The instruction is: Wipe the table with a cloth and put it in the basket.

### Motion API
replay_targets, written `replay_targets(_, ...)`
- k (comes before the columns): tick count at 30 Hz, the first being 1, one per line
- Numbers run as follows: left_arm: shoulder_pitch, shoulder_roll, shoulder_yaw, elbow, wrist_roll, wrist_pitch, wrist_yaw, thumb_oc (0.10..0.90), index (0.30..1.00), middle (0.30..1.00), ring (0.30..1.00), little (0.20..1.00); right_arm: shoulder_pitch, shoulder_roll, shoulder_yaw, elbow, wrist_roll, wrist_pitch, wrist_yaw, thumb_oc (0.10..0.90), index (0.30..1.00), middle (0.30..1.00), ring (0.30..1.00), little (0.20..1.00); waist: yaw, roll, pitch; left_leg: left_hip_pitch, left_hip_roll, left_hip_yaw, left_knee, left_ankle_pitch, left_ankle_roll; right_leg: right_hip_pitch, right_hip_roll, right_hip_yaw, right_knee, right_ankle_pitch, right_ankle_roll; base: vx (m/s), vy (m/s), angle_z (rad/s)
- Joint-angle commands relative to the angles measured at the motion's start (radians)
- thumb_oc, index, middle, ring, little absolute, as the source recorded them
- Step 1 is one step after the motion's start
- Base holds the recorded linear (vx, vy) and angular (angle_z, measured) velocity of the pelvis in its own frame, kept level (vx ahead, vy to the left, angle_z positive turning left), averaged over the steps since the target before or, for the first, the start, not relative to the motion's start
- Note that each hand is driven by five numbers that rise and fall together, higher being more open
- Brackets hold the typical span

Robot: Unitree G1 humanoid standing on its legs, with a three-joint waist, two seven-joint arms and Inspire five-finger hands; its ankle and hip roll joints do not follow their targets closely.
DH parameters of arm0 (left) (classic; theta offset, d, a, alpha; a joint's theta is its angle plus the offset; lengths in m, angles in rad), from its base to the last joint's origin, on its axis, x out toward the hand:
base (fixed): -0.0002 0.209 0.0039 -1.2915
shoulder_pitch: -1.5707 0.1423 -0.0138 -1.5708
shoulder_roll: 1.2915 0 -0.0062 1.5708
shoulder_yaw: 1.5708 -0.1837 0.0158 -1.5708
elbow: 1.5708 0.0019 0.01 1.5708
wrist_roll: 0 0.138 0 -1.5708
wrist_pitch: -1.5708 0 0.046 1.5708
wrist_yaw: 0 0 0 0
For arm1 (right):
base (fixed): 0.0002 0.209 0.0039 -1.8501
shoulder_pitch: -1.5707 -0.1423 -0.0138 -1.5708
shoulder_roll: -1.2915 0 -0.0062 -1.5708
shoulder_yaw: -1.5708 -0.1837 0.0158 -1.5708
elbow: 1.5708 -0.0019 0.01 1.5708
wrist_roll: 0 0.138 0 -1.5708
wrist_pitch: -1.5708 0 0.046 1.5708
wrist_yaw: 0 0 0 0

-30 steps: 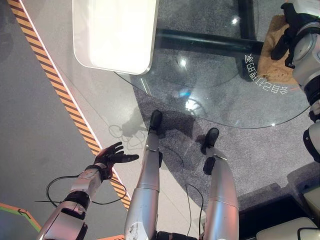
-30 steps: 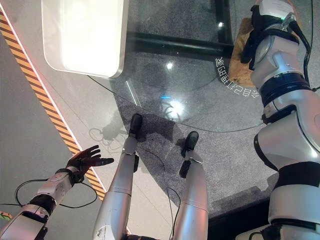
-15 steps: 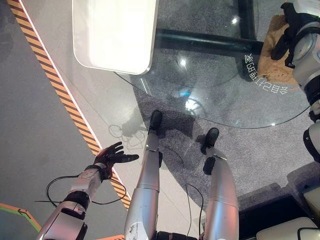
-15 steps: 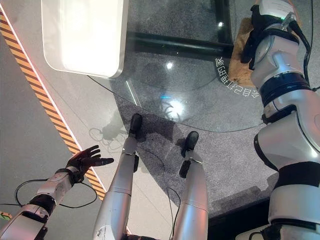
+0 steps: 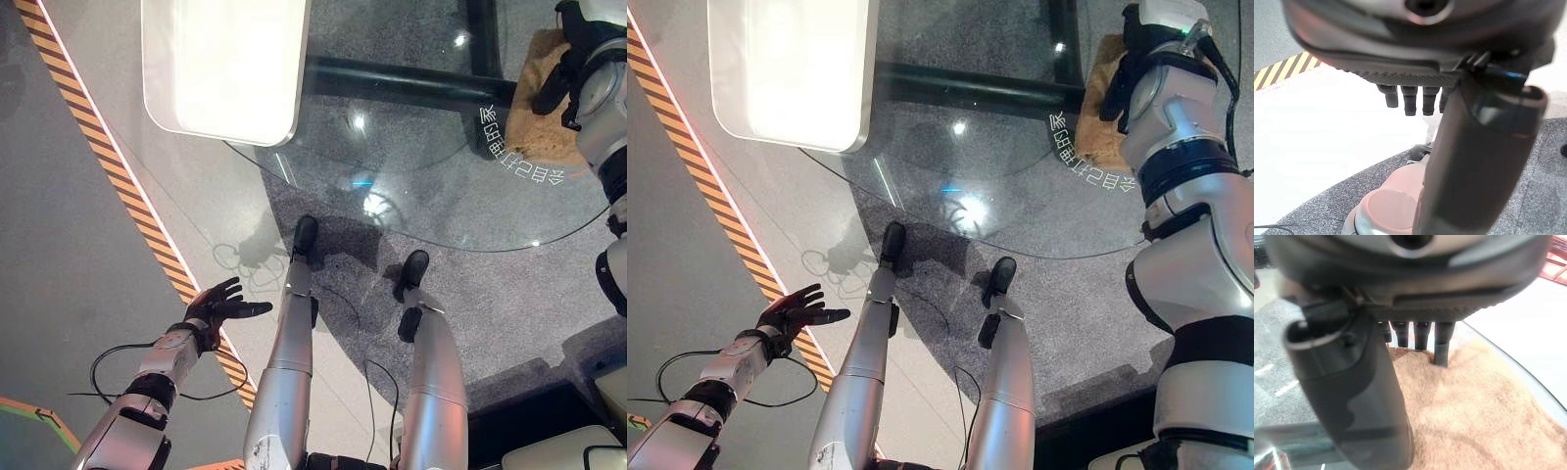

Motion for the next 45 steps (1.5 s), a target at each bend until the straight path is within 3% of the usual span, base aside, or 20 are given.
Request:
replay_targets(1,0.074,0.040,0.003,0.019,-0.005,0.003,0.001,0.800,0.900,0.900,0.900,0.900,0.003,-0.076,0.048,0.018,-0.018,0.015,0.012,0.100,0.300,0.300,0.300,0.200,-0.009,0.035,-0.012,0.008,-0.103,0.104,0.037,-0.070,0.131,0.040,0.100,-0.072,-0.106,0.034,-0.053,0.00,0.000,0.00)
replay_targets(33,0.075,0.042,0.002,0.014,-0.004,0.003,0.000,0.800,0.900,0.900,0.900,0.900,0.009,-0.079,0.043,0.013,-0.017,0.006,-0.013,0.100,0.300,0.300,0.300,0.200,-0.011,0.037,-0.012,0.011,-0.104,0.106,0.027,-0.066,0.131,0.040,0.099,-0.071,-0.116,0.042,-0.050,0.00,0.000,0.00)
replay_targets(45,0.079,0.023,-0.009,0.006,-0.011,-0.003,0.016,0.800,0.900,0.900,0.900,0.900,0.020,-0.059,-0.018,-0.065,0.123,-0.050,-0.171,0.100,0.300,0.300,0.300,0.200,-0.015,0.040,-0.012,0.016,-0.108,0.108,0.023,-0.068,0.132,0.045,0.104,-0.068,-0.123,0.042,-0.049,0.00,0.000,0.00)
